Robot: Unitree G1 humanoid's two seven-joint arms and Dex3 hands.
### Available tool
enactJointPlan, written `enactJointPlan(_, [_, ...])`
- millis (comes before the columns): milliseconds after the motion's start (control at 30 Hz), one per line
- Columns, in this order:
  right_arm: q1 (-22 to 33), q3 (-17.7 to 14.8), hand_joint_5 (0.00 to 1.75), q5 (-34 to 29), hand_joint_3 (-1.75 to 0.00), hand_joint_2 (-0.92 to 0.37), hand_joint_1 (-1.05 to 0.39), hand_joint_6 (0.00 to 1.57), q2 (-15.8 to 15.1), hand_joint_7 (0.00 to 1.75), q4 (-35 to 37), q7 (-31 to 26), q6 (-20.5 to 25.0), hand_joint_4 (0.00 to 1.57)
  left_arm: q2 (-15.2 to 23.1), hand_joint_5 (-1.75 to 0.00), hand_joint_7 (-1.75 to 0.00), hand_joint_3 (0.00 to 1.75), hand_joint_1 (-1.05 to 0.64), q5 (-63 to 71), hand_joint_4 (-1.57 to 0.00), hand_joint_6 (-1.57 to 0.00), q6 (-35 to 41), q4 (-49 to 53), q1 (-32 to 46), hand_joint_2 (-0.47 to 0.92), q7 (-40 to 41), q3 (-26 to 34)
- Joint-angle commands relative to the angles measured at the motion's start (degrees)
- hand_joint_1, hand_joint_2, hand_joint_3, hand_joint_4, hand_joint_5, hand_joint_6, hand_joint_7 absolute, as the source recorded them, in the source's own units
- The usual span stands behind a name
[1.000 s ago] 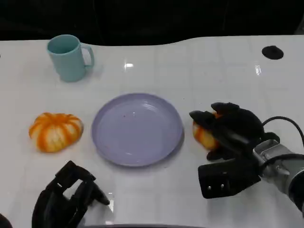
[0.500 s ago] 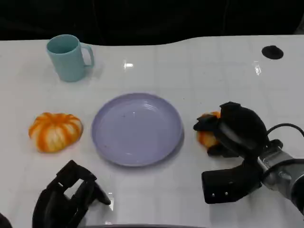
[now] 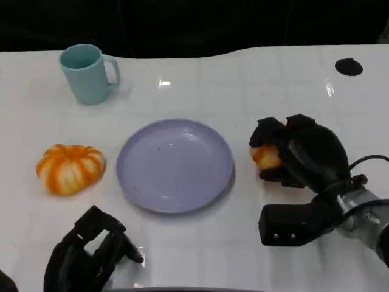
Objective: Grasp the bread from the table and place it into the plate.
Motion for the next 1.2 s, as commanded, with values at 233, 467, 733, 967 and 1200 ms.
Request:
enactJointPlan(233, [-5.10,-1.31,1.75,2.64,-0.33,-0.89,-0.13,0.66,2.90,1.62,-4.07,1.90,-4.60,0.79,0.47,-1.75,-1.52,0.25,-0.54,0.18,-0.62,-0.52,-2.62,2.42,-0.98,0.92,0.20,0.48])
enactJointPlan(467, [-7.06,-0.31,1.75,2.33,-0.60,-0.78,-0.18,0.70,7.41,1.62,-4.59,6.05,-4.28,0.83,0.68,-1.75,-1.52,0.26,-0.52,-0.56,-0.61,-0.50,-1.73,1.98,-0.44,0.92,-0.28,0.56])
enactJointPlan(733, [-9.29,2.01,1.75,1.08,-0.86,-0.64,-0.21,0.66,12.96,1.74,-3.36,9.22,-0.86,0.89,1.30,-1.75,-1.50,0.26,-0.52,0.01,-0.60,-0.51,-1.30,0.42,0.73,0.92,0.02,0.06])
enactJointPlan(967, [-9.50,3.64,1.75,0.77,-1.09,-0.50,-0.23,0.67,15.71,1.75,-1.24,9.22,2.21,0.91,1.13,-1.75,-1.50,0.26,-0.53,0.27,-0.61,-0.52,-1.58,-0.25,1.30,0.92,0.41,-0.17])
enactJointPlan(1200, [-9.21,3.94,1.42,0.64,-0.45,-0.77,-0.33,0.88,16.61,0.74,-0.08,10.81,4.40,0.81,0.69,-1.75,-1.50,0.26,-0.53,0.23,-0.62,-0.52,-2.06,-0.22,1.39,0.92,0.25,-0.37])
